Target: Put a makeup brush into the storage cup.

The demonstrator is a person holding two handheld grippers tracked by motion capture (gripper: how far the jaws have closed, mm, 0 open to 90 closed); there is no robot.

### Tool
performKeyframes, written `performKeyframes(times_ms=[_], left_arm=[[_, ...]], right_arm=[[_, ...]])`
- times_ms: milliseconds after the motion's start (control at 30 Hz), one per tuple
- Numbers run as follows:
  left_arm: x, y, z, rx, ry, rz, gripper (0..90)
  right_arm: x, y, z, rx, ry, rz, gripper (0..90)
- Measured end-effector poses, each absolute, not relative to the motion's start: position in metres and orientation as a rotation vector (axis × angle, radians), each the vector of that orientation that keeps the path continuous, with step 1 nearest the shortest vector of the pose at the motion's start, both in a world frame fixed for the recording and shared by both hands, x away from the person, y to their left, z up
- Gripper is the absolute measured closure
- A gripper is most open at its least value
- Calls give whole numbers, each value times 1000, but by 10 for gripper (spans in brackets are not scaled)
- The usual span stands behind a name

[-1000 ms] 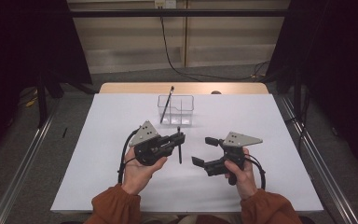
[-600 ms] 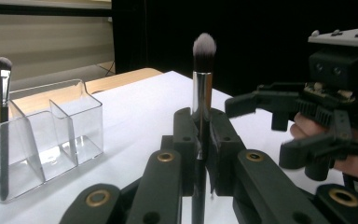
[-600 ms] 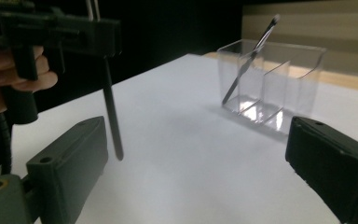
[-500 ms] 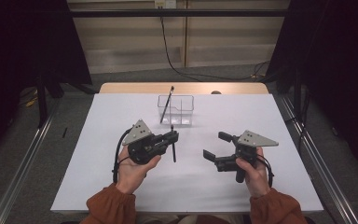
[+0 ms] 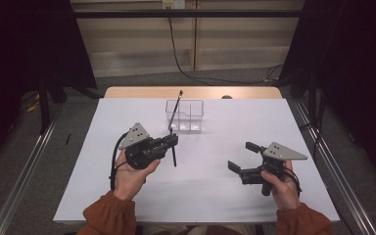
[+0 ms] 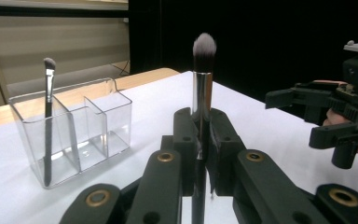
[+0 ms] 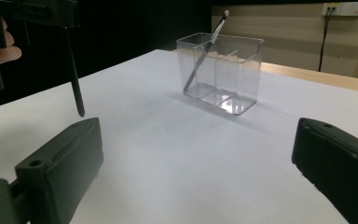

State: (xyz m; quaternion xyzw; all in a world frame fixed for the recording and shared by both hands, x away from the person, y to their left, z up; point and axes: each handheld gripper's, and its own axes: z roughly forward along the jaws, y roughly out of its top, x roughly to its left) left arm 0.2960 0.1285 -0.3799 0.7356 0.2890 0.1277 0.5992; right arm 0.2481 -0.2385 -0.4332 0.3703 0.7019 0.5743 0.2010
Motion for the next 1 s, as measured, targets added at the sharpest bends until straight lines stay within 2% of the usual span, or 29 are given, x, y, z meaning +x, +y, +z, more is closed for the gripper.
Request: performKeyframes(times_ms=[467,1000], left_arm=[[304,144,-376,1698,699,327,838],[327,159,-365,1669,743,373,837]], right_arm=[[228,-268,-437,1094,1886,1533,8],[214,-283,-447,1098,1785,1494,2]])
